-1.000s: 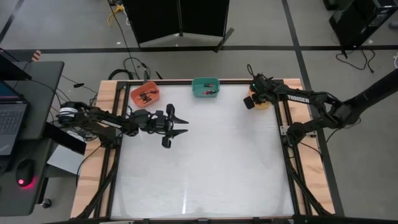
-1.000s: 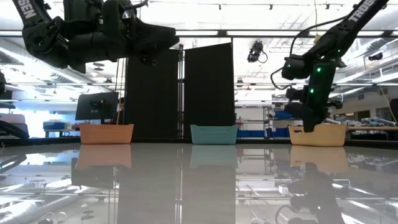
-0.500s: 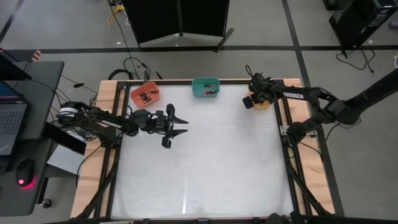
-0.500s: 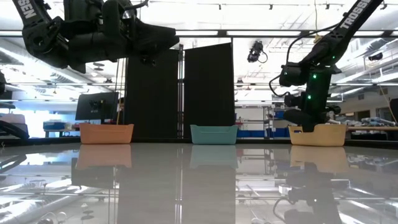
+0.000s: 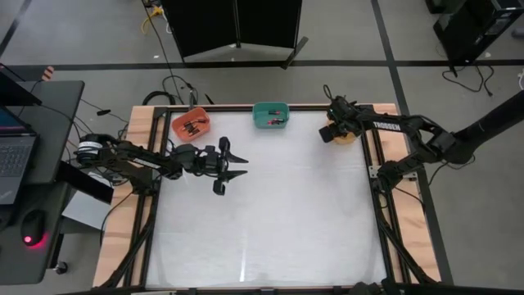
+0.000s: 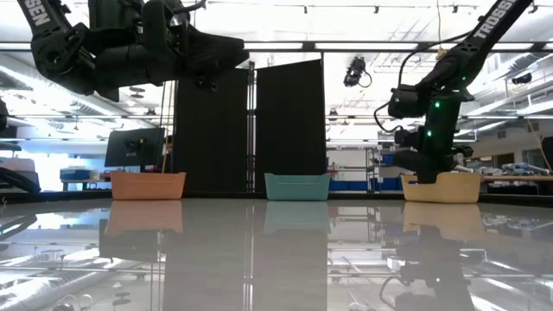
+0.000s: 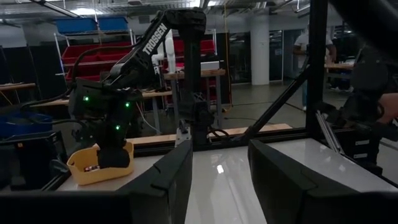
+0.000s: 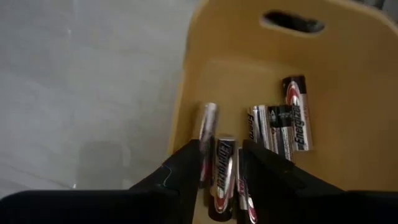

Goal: Sort batteries
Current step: Return to Home Position

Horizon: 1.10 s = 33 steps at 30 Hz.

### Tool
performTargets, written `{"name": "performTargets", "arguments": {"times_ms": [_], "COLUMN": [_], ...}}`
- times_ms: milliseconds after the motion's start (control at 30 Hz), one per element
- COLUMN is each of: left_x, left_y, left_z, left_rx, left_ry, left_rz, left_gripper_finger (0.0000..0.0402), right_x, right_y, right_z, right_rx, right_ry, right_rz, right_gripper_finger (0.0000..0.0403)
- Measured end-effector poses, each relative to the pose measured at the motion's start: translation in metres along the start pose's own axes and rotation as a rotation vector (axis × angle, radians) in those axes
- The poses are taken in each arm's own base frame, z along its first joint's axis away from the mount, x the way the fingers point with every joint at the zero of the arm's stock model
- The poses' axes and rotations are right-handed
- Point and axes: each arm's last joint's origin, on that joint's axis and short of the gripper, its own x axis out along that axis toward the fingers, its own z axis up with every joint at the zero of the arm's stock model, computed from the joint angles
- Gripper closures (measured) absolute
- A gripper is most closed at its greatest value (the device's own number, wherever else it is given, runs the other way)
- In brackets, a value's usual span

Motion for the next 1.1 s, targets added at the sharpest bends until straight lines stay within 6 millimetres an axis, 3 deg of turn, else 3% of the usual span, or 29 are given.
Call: {"name": "performTargets", "arguments": {"times_ms": [200, 467, 600, 800, 1100], "left_x": [0.000, 0.000, 0.000, 0.000, 0.000], "left_y": [0.000, 0.000, 0.000, 0.000, 0.000], "left_z": [0.000, 0.000, 0.000, 0.000, 0.000], "left_rx": [0.002, 0.002, 0.002, 0.021, 0.028], "left_ry": [0.001, 0.002, 0.003, 0.004, 0.003], "left_rz": [0.000, 0.000, 0.001, 0.004, 0.004], "left_gripper_finger": [0.0239, 0.0239, 0.0247, 0.0295, 0.0391], "right_x": [-0.018, -0.061, -0.072, -0.074, -0.086], "right_y": [0.001, 0.012, 0.029, 0.054, 0.087], "right_z": [0.002, 0.000, -0.009, -0.031, -0.061], "right_rx": [-0.047, -0.157, -0.231, -0.317, -0.433], "right_ry": [-0.074, -0.275, -0.429, -0.598, -0.727], "right_rz": [0.025, 0.181, 0.308, 0.538, 0.718], "right_gripper_finger": [0.0280, 0.0388, 0.0387, 0.0395, 0.0394]}}
